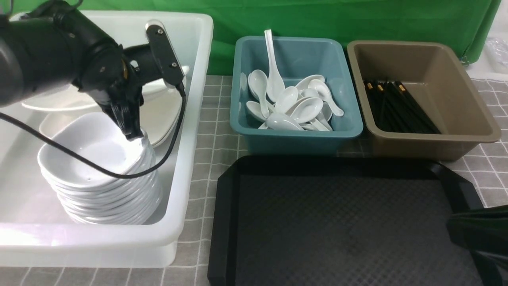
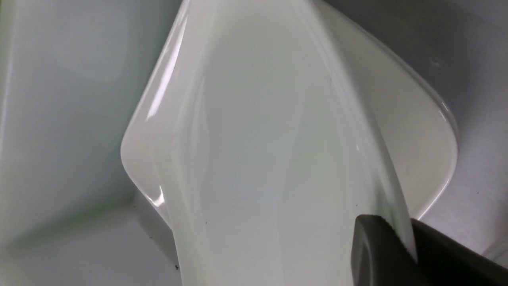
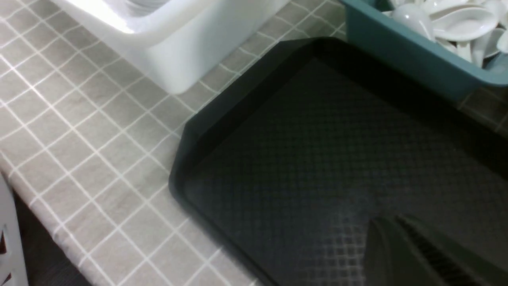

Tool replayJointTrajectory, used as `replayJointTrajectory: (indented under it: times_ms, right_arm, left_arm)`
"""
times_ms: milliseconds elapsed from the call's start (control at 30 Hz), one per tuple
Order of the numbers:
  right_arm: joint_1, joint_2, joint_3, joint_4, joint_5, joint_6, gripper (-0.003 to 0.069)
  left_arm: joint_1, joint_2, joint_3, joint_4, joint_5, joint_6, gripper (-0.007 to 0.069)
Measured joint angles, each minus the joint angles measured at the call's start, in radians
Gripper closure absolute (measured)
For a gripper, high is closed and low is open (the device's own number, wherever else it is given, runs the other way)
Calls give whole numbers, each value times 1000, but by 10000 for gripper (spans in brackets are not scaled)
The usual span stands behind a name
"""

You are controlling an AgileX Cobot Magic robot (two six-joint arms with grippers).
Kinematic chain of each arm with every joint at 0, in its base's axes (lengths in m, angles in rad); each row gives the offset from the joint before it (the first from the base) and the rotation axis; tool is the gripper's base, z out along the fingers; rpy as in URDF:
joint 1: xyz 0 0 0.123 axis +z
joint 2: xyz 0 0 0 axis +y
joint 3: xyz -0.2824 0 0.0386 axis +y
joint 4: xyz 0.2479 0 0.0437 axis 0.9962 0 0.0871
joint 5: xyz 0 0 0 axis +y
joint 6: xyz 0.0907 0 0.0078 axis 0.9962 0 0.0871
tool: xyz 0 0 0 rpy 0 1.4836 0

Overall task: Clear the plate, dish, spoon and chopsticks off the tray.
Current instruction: Use the left arm to put the plate into the large storage box on the left

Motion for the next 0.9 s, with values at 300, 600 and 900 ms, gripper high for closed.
replayJointTrajectory:
  times_ms: [300,600,900]
  right_arm:
    - [0,0,0,21,-3,-36,629]
    - [0,0,0,77,3,-48,629]
    - [0,0,0,127,5,-79,629]
  left_arm:
    - [0,41,-8,15,-36,-15,593]
    - [0,52,-12,37,-36,-93,592]
    - [0,52,-12,44,-36,-123,463]
